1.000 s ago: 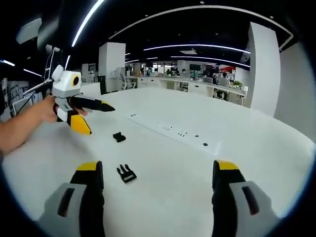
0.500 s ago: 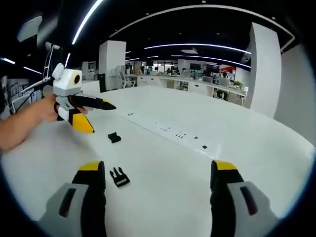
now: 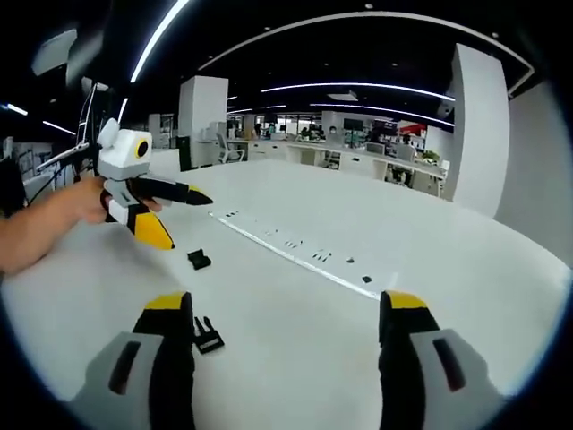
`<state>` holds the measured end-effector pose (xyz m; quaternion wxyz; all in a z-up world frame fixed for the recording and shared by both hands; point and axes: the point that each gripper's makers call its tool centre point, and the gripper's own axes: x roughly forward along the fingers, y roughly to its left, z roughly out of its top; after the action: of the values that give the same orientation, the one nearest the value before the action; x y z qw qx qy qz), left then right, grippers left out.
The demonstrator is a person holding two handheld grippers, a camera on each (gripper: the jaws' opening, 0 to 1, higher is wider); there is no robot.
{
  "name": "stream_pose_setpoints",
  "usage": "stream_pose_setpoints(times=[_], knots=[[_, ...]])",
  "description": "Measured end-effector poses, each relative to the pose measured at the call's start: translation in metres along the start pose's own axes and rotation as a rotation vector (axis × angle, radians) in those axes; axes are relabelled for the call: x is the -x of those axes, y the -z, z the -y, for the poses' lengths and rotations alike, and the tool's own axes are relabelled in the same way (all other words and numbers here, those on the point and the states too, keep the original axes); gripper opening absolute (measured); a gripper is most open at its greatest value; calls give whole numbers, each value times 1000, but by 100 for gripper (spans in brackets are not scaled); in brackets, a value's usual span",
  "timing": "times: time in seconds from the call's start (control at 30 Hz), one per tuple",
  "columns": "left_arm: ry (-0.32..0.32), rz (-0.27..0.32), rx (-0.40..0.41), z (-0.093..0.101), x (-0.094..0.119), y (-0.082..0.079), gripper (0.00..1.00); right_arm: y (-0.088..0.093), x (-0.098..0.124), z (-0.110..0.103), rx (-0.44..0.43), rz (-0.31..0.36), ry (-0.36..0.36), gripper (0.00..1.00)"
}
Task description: Snap the two parts of the plastic buckle together until the buckle closes and remains connected.
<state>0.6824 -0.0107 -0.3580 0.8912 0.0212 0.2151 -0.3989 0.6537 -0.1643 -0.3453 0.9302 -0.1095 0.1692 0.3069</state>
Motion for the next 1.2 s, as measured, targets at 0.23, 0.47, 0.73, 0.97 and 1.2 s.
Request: stream_pose_setpoints(times=[0.23, 0.47, 0.73, 0.97, 1.2], knots=[[21, -16, -15, -2, -8, 2, 97, 0, -3, 2, 11, -3, -13, 84], [60, -36, -31, 4, -14, 5, 97, -8, 1, 13, 14, 19, -9, 76], [112, -13, -30, 6, -13, 0, 91, -8, -2, 8, 11, 23, -34, 74], [156, -41, -76, 17, -13, 5, 82, -9, 3, 0, 39, 19, -101, 62], [187, -46, -110, 25, -13, 10, 79, -9, 12, -17, 79, 22, -191, 60]])
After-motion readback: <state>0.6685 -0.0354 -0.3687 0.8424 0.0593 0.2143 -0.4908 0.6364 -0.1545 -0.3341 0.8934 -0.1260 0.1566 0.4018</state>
